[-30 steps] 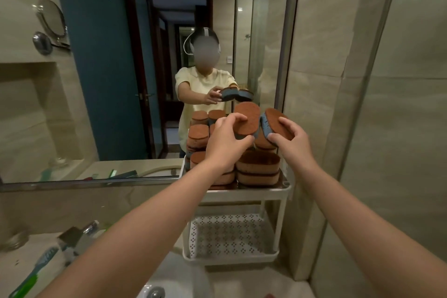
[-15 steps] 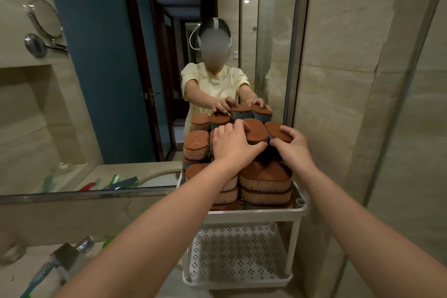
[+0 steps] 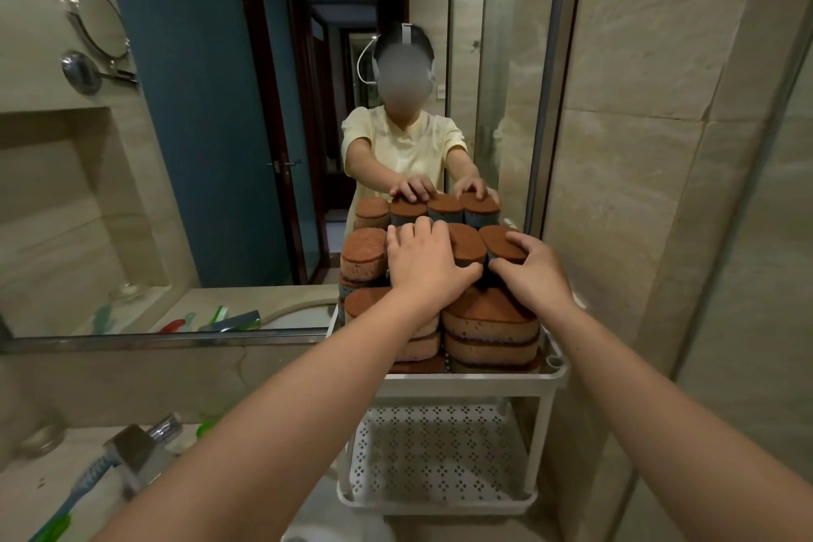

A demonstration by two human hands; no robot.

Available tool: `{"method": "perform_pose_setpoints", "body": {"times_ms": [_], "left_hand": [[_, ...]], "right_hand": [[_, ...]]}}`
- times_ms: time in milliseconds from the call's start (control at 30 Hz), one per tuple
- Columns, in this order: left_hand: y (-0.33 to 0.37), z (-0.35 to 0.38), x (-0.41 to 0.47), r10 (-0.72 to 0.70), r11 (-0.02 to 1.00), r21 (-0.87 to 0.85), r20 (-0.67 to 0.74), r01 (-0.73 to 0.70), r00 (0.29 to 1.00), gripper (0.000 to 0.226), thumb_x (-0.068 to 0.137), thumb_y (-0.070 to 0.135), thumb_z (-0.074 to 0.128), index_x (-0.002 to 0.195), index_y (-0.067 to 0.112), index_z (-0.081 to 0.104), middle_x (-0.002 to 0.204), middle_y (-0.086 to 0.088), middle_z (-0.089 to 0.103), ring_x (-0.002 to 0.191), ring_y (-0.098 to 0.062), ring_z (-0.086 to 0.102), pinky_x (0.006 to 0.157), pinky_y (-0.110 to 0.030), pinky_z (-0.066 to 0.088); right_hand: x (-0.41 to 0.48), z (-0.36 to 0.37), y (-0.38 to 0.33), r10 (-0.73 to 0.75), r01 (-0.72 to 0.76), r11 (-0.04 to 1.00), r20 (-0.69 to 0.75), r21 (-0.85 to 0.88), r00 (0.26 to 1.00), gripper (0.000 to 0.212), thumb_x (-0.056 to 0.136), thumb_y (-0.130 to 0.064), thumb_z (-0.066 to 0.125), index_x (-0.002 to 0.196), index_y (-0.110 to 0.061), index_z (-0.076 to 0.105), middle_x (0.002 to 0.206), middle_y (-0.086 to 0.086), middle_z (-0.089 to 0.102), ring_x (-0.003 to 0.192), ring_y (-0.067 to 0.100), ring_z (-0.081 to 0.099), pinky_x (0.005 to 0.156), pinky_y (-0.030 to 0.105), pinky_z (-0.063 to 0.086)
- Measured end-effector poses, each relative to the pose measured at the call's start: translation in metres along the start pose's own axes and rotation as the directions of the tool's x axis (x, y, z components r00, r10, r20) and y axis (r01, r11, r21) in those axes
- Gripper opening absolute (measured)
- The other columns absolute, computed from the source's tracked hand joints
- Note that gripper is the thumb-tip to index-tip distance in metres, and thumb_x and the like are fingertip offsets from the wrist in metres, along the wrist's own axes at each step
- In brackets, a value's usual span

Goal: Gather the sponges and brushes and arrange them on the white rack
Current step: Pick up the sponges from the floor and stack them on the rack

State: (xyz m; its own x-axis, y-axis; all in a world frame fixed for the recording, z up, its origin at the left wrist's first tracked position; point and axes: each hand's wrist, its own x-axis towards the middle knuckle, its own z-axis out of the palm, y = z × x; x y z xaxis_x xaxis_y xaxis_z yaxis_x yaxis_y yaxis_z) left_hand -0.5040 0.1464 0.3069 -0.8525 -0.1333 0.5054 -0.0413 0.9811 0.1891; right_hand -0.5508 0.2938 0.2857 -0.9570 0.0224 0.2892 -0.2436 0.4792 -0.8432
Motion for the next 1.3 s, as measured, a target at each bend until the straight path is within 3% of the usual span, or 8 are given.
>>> {"method": "perform_pose_setpoints", "body": {"times_ms": [233, 433, 567, 667, 900, 1033, 1200, 1300], "left_hand": [[-0.005, -0.012, -0.009, -0.006, 0.995, -0.104, 0.033, 0.009, 0.999, 0.067, 0.080, 0.067, 0.054, 0.131, 0.022, 0.051, 0.134, -0.002, 0.051, 0.132, -0.024, 0.038, 0.119, -0.052, 0.010], [-0.017, -0.032, -0.035, -0.036, 0.938, -0.344, -0.184, -0.030, 0.982, 0.041, 0.085, 0.045, 0.055, 0.123, 0.029, 0.058, 0.126, 0.007, 0.057, 0.125, -0.016, 0.045, 0.119, -0.043, 0.017], [-0.033, -0.052, -0.061, -0.164, 0.830, -0.558, -0.274, -0.017, 0.948, 0.028, 0.085, 0.034, 0.054, 0.112, 0.034, 0.059, 0.115, 0.018, 0.056, 0.103, -0.001, 0.053, 0.083, -0.028, 0.048], [-0.055, -0.065, -0.084, -0.278, 0.768, -0.639, -0.279, 0.038, 0.919, 0.019, 0.085, 0.031, 0.055, 0.103, 0.038, 0.058, 0.104, 0.019, 0.057, 0.085, 0.005, 0.056, 0.067, -0.023, 0.049], [-0.130, -0.089, -0.151, -0.510, 0.661, -0.716, -0.212, 0.222, 0.834, 0.021, 0.081, 0.028, 0.053, 0.099, 0.038, 0.057, 0.094, 0.015, 0.064, 0.078, 0.004, 0.059, 0.068, -0.025, 0.050], [-0.177, -0.105, -0.203, -0.617, 0.640, -0.698, -0.216, 0.322, 0.757, 0.020, 0.078, 0.030, 0.052, 0.094, 0.042, 0.056, 0.089, 0.019, 0.065, 0.078, 0.007, 0.058, 0.067, -0.024, 0.048], [-0.229, -0.129, -0.276, -0.743, 0.581, -0.683, -0.224, 0.443, 0.631, 0.019, 0.074, 0.029, 0.050, 0.088, 0.040, 0.057, 0.085, 0.017, 0.066, 0.078, 0.001, 0.060, 0.075, -0.027, 0.051], [-0.252, -0.142, -0.325, -0.799, 0.545, -0.671, -0.234, 0.502, 0.555, 0.021, 0.076, 0.025, 0.052, 0.092, 0.038, 0.058, 0.086, 0.015, 0.066, 0.077, -0.001, 0.060, 0.072, -0.023, 0.050]], "right_hand": [[-0.013, -0.003, -0.009, -0.007, 0.006, 0.995, -0.009, -0.097, 1.000, 0.064, 0.084, -0.036, 0.063, 0.144, -0.026, 0.042, 0.152, 0.005, 0.028, 0.134, 0.027, 0.037, 0.107, 0.043, 0.039], [-0.049, 0.001, -0.039, -0.227, 0.248, 0.964, -0.187, 0.098, 0.956, 0.047, 0.085, -0.020, 0.058, 0.131, -0.027, 0.052, 0.139, -0.005, 0.044, 0.125, 0.013, 0.045, 0.099, 0.028, 0.039], [-0.080, 0.014, -0.069, -0.344, 0.372, 0.902, -0.158, 0.217, 0.926, 0.040, 0.084, -0.017, 0.057, 0.122, -0.031, 0.055, 0.125, -0.012, 0.051, 0.117, 0.006, 0.048, 0.097, 0.026, 0.043], [-0.103, 0.031, -0.093, -0.426, 0.439, 0.851, -0.110, 0.290, 0.898, 0.037, 0.083, -0.016, 0.055, 0.114, -0.036, 0.057, 0.118, -0.015, 0.055, 0.113, 0.002, 0.049, 0.093, 0.020, 0.041], [-0.163, 0.100, -0.129, -0.487, 0.391, 0.813, 0.135, 0.432, 0.863, 0.039, 0.084, -0.010, 0.058, 0.120, -0.025, 0.058, 0.116, -0.005, 0.059, 0.104, 0.007, 0.056, 0.085, 0.019, 0.046], [-0.206, 0.149, -0.144, -0.491, 0.312, 0.818, 0.304, 0.483, 0.817, 0.036, 0.084, -0.007, 0.058, 0.115, -0.025, 0.059, 0.116, -0.001, 0.061, 0.101, 0.007, 0.057, 0.075, 0.007, 0.041], [-0.273, 0.204, -0.154, -0.495, 0.228, 0.831, 0.486, 0.507, 0.720, 0.034, 0.084, -0.006, 0.057, 0.115, -0.020, 0.060, 0.116, 0.001, 0.062, 0.103, 0.012, 0.058, 0.092, 0.030, 0.049], [-0.315, 0.230, -0.159, -0.497, 0.192, 0.840, 0.579, 0.507, 0.646, 0.036, 0.084, -0.007, 0.056, 0.117, -0.020, 0.060, 0.118, 0.002, 0.060, 0.103, 0.013, 0.058, 0.094, 0.036, 0.050]]}}
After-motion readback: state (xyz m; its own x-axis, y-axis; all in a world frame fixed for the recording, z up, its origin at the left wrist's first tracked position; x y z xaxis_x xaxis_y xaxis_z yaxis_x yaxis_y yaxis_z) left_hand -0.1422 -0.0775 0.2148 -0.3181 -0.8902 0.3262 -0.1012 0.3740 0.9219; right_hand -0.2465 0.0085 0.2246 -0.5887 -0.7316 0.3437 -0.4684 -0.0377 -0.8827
